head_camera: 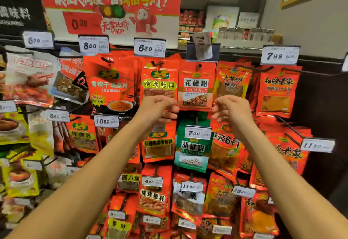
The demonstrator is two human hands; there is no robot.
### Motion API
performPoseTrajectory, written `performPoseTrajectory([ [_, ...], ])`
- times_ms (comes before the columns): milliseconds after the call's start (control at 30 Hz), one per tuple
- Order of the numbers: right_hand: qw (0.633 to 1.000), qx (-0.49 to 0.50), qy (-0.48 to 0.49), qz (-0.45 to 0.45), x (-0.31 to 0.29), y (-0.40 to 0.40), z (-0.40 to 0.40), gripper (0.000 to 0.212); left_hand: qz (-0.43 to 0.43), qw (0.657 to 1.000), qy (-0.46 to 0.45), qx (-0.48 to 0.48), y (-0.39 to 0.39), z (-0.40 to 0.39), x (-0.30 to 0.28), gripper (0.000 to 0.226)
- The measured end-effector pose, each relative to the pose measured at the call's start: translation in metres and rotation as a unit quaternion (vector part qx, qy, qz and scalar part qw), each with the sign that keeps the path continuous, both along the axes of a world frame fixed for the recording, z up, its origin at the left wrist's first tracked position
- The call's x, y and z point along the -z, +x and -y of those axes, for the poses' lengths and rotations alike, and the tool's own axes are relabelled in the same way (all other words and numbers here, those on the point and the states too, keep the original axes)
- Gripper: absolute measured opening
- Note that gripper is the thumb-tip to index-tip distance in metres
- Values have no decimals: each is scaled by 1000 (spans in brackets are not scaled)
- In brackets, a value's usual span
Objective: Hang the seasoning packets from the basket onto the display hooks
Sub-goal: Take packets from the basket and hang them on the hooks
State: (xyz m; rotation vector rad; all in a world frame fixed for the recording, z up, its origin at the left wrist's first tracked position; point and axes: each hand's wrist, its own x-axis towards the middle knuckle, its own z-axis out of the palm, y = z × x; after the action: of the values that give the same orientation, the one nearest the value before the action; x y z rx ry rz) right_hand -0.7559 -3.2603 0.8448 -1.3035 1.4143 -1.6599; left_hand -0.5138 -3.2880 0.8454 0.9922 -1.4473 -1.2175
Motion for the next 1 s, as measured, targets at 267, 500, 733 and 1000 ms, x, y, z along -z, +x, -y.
performPoseTrajectory([
  [267, 979, -72, 157, 109, 156, 16, -64, 23, -16, 987, 158, -23, 29, -48, 145, 18],
  [500, 910, -45, 391, 128, 355, 37, -115, 24, 0, 913, 403, -67, 35, -108, 324, 18],
  [733, 829, -2, 552, 91, 549, 53, -180, 30, 31, 811, 569, -129, 43, -172, 510, 18],
  [1000, 718, -56, 693, -35, 785, 55, -251, 20, 106, 713, 678, -147, 69, -229, 726, 9],
])
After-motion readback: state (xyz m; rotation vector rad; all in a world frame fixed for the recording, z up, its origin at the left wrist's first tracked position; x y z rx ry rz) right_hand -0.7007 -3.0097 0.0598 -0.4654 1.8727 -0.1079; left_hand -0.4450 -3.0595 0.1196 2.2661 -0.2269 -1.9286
